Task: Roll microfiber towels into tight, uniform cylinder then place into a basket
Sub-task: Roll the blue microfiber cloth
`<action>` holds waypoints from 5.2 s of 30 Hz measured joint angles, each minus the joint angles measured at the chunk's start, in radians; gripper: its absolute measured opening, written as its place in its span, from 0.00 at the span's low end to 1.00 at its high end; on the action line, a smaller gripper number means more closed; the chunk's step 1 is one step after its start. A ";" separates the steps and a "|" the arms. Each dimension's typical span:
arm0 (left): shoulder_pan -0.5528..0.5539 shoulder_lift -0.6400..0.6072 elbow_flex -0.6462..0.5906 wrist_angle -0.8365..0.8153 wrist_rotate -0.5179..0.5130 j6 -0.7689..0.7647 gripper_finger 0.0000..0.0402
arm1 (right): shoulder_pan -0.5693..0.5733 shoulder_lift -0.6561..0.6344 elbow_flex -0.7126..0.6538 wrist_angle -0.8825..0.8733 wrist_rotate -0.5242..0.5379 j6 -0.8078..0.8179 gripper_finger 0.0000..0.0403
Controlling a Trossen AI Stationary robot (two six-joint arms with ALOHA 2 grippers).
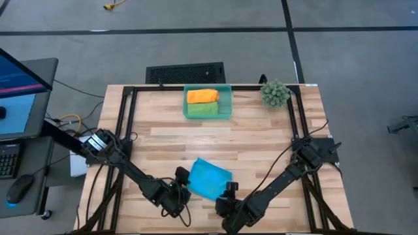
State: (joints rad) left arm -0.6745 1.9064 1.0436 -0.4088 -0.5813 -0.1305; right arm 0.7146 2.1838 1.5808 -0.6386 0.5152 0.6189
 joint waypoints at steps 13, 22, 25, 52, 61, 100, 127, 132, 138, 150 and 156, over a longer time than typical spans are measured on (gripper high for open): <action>0.007 0.005 -0.002 -0.014 0.071 -0.094 0.23 | -0.017 0.055 0.003 -0.007 -0.081 0.073 0.45; 0.008 0.007 0.016 -0.036 0.125 -0.202 0.02 | -0.016 0.056 0.001 -0.005 -0.089 0.114 0.08; 0.011 0.009 0.055 -0.080 0.183 -0.218 0.03 | -0.006 0.059 0.015 -0.011 -0.086 0.114 0.04; 0.071 0.011 0.252 -0.337 0.523 -0.474 0.01 | 0.016 0.064 0.140 -0.137 -0.148 0.323 0.03; 0.091 0.008 0.254 -0.361 0.523 -0.498 0.01 | 0.016 0.011 0.141 -0.177 -0.118 0.287 0.03; 0.172 -0.040 0.175 -0.255 0.854 -0.458 0.00 | -0.050 0.001 0.131 -0.015 -0.474 0.152 0.02; 0.211 -0.040 0.175 -0.206 0.953 -0.571 0.00 | -0.049 0.018 0.131 -0.081 -0.526 0.086 0.02; 0.206 -0.040 0.175 -0.210 0.879 -0.544 0.00 | -0.059 -0.024 0.130 -0.108 -0.533 0.001 0.02; 0.201 -0.040 0.176 -0.211 0.894 -0.500 0.00 | -0.090 -0.045 0.130 -0.128 -0.597 -0.146 0.02; 0.221 -0.040 0.176 -0.252 0.739 -0.403 0.00 | -0.179 -0.078 0.027 -0.171 -0.652 -0.275 0.02; 0.227 -0.040 0.174 -0.239 0.695 -0.406 0.00 | -0.205 -0.147 -0.045 -0.152 -0.658 -0.334 0.02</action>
State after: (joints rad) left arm -0.4474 1.8668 1.2179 -0.6477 0.1139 -0.5365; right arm 0.5097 2.0371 1.5359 -0.7911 -0.1430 0.2853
